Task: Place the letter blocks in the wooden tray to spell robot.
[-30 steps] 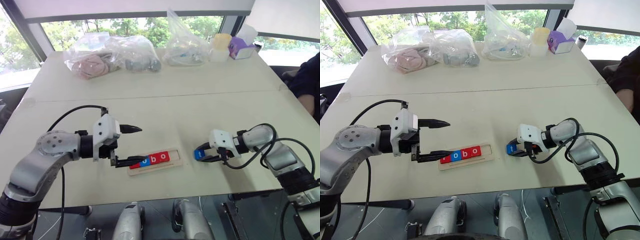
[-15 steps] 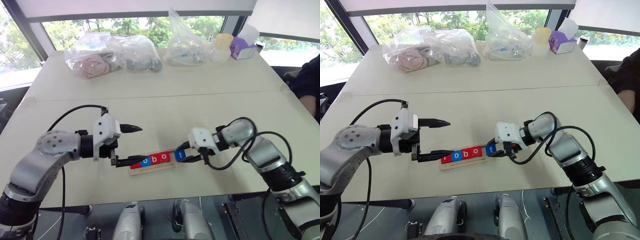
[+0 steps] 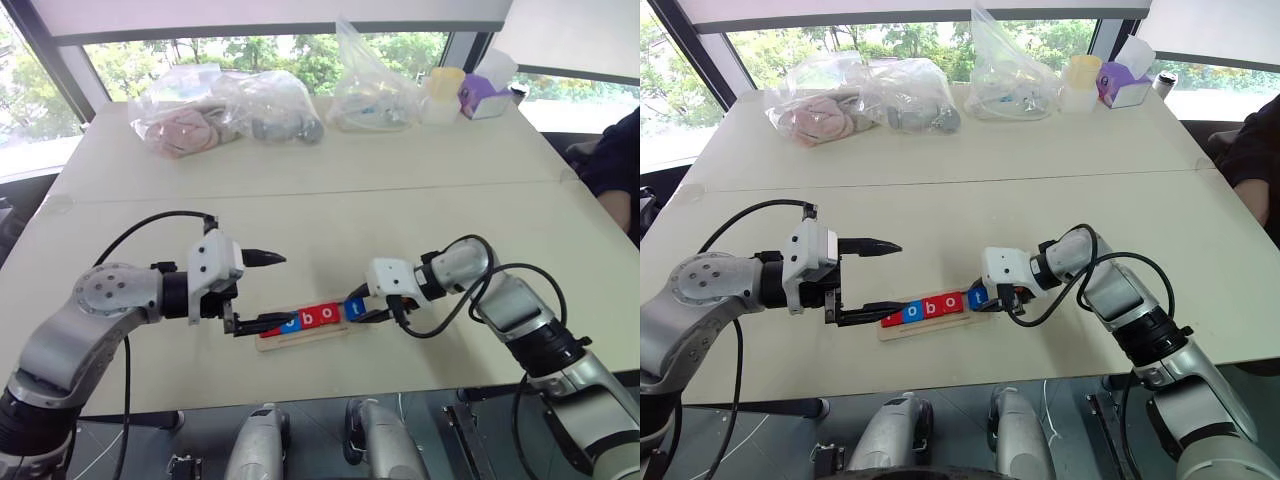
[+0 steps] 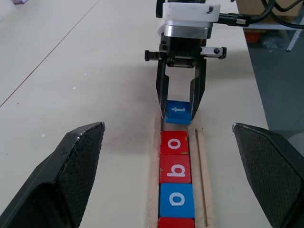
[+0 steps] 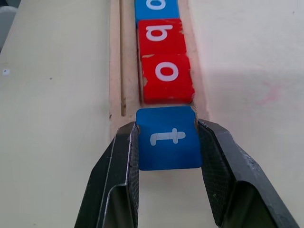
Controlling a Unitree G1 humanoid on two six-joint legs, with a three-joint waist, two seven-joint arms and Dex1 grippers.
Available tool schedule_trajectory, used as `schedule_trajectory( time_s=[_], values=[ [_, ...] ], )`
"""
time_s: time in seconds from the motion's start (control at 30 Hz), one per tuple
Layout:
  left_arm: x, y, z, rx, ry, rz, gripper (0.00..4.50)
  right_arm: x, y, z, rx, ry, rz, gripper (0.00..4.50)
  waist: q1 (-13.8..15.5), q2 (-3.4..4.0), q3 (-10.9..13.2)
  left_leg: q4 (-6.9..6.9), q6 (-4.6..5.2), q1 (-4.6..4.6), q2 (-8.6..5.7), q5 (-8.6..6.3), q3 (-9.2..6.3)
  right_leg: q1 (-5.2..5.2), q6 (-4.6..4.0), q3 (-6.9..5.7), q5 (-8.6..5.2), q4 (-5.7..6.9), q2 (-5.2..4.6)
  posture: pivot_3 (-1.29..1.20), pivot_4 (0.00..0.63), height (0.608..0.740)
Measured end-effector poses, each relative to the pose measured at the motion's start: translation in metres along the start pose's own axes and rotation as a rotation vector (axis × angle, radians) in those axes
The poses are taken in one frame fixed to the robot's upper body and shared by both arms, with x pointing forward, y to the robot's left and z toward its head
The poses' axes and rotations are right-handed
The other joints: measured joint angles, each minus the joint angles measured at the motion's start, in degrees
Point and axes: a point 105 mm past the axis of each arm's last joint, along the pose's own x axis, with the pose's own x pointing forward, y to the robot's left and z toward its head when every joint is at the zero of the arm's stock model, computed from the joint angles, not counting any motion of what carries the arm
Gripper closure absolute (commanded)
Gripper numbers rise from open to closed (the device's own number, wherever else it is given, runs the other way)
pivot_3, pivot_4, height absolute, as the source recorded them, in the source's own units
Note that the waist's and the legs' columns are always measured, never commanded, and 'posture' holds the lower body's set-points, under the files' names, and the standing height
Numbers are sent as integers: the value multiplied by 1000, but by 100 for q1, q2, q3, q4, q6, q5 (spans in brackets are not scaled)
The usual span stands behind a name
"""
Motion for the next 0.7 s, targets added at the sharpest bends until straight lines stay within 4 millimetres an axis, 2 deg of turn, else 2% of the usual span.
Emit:
schedule_trajectory(
  time_s=[0.7],
  values=[
    [0,1,0,0,0,5,0,4,-1,2,6,-14,-9,3329,1,0,0,0,0,0,0,0,0,1,-1,0,2,0,0,0,150,740]
  ],
)
